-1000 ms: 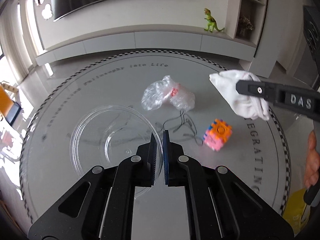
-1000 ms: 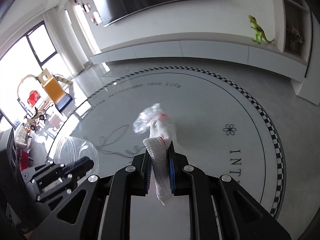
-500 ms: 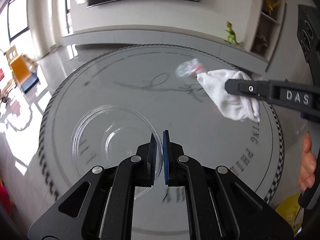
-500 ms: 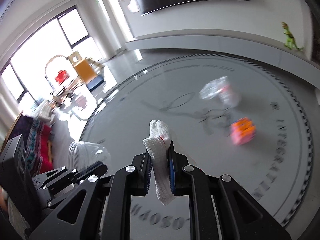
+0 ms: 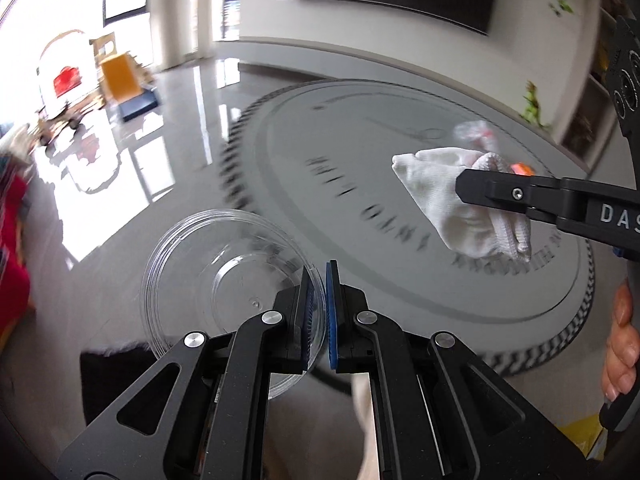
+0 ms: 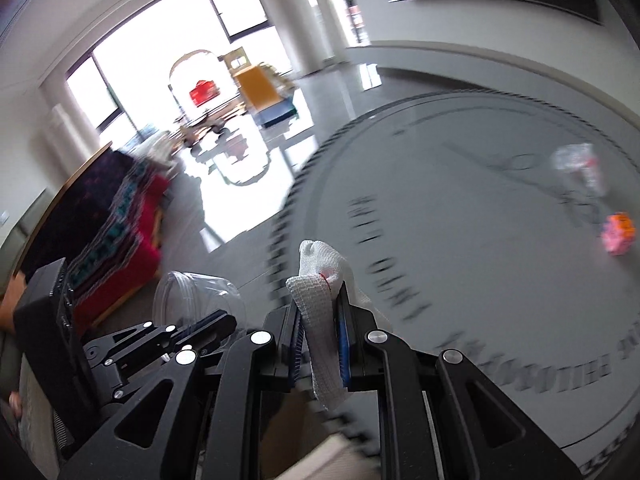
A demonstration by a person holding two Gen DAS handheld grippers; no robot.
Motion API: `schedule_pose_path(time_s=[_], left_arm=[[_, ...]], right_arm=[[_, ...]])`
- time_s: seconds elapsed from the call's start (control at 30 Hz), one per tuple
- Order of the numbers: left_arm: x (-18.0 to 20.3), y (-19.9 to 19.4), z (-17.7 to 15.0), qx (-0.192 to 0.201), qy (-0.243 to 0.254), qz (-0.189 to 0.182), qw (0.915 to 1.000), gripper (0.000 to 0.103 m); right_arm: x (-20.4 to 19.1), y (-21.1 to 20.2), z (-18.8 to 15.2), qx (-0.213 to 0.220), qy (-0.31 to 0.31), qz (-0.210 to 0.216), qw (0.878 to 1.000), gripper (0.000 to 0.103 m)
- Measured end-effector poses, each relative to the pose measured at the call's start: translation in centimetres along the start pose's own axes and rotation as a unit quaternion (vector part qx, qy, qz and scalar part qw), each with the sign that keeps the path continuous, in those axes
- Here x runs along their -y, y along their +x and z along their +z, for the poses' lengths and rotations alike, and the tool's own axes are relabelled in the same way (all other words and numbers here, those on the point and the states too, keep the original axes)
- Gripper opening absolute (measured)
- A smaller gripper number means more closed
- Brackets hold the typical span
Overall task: Collect trash
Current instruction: 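Carry the cloth and clear bowl over the trash bag and open both tools, then return both open tools to the table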
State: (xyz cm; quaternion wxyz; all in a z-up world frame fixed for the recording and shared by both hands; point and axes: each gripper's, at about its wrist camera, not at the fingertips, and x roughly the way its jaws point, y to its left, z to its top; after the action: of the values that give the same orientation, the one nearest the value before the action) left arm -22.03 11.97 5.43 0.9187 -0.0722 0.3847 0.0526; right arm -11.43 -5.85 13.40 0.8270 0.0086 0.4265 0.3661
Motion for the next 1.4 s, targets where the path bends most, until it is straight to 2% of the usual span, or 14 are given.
schedule_pose_path(time_s=[0.17,0.33,0.5,0.77,0.83,0.87,0.9,0.93,0.97,1.13,1.4], left_arm=[[-5.1,-2.0,-3.7,-0.009,-0.055,0.041,0.9976,0.005],[-10.2,-3.8,-7.5,-0.020,-0.113,0.082,0.9900,0.005],[-13.1,-5.0,-11.3,-0.036,-0.155,0.115,0.9806,0.005],[-17.1,-5.7,-16.3,-0.075,-0.200,0.155,0.9645,0.005],[-18.2,-6.1,-17.3,-0.079,-0.217,0.162,0.9595,0.006],[-18.6,-6.2,-17.7,-0.082,-0.226,0.168,0.9562,0.017],[-19.1,-6.5,-18.1,-0.087,-0.237,0.180,0.9506,0.059],[-19.5,-6.7,-18.5,-0.089,-0.245,0.191,0.9463,0.089],[-19.7,-7.2,-18.7,-0.074,-0.251,0.206,0.9430,0.096],[-20.2,-7.4,-19.0,-0.070,-0.247,0.206,0.9441,0.097],[-18.3,-7.1,-18.2,-0.077,-0.224,0.195,0.9518,0.097]], right_arm=[[-6.3,2.4,-2.3,-0.035,-0.052,0.038,0.997,0.016],[-12.9,4.8,-5.4,-0.071,-0.114,0.067,0.989,0.016],[-17.0,7.3,-8.5,-0.109,-0.157,0.087,0.978,0.016],[-21.5,10.1,-10.2,-0.155,-0.194,0.112,0.962,0.016],[-22.6,11.0,-10.3,-0.173,-0.207,0.119,0.956,0.028],[-22.8,11.1,-10.3,-0.171,-0.206,0.115,0.957,0.053],[-23.1,10.9,-10.4,-0.158,-0.203,0.109,0.960,0.069],[-23.2,10.8,-10.5,-0.150,-0.205,0.108,0.961,0.069],[-23.2,10.7,-10.5,-0.146,-0.212,0.108,0.960,0.069],[-22.7,10.4,-10.6,-0.139,-0.213,0.105,0.961,0.069],[-21.3,10.7,-10.0,-0.139,-0.187,0.103,0.967,0.069]])
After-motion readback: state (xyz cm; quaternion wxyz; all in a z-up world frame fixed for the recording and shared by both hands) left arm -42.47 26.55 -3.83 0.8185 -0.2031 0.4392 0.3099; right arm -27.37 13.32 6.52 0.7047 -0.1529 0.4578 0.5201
